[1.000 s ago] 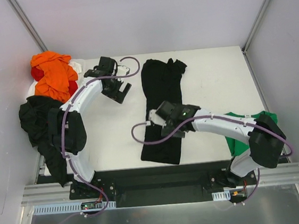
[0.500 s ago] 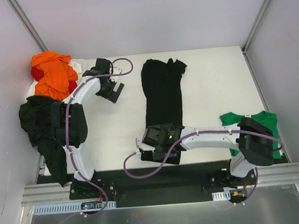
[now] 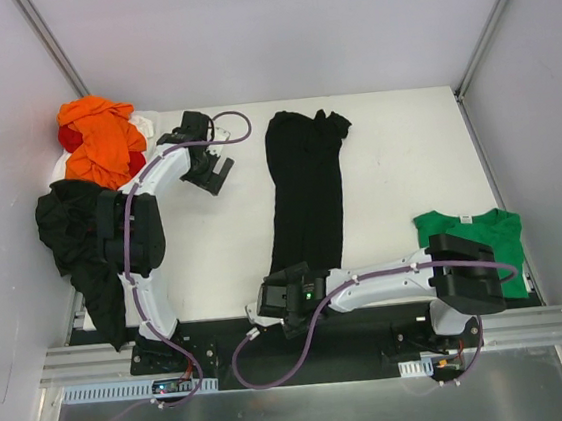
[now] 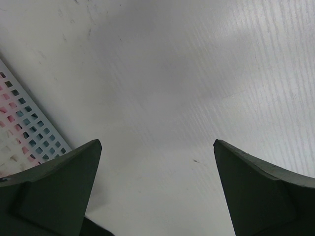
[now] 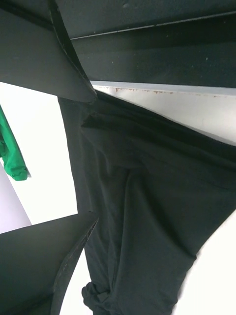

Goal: Fold and stack the t-shirts
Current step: Grab the bottom of the folded rectangular tshirt with right arm

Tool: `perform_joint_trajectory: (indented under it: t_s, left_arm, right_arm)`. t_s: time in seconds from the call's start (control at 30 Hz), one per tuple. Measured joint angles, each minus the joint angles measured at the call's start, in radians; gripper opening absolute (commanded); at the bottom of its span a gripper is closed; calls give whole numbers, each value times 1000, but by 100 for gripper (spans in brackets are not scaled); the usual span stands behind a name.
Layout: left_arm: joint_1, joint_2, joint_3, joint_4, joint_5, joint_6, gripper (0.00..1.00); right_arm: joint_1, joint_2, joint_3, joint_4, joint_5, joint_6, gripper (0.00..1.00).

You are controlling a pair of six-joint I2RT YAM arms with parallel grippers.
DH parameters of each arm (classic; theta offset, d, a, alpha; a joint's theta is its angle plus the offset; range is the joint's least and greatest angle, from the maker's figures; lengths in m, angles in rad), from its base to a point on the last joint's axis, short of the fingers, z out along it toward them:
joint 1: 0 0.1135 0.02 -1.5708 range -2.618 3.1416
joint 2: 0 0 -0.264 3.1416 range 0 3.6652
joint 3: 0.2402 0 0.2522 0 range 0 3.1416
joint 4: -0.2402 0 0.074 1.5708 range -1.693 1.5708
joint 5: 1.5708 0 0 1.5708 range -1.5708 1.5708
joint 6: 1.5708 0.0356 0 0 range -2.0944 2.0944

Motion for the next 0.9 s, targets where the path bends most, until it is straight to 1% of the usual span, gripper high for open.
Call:
perform_joint_trajectory:
  t_s: [0.5,0.9]
  left_arm:
    - [0,13,-8,12,-1,2,99]
    - [0,13,-25,14,-2,14,99]
  right_arm:
    - [1,32,-1,29,-51,0,99]
    - [-9,51,-32,55,-85,-2,99]
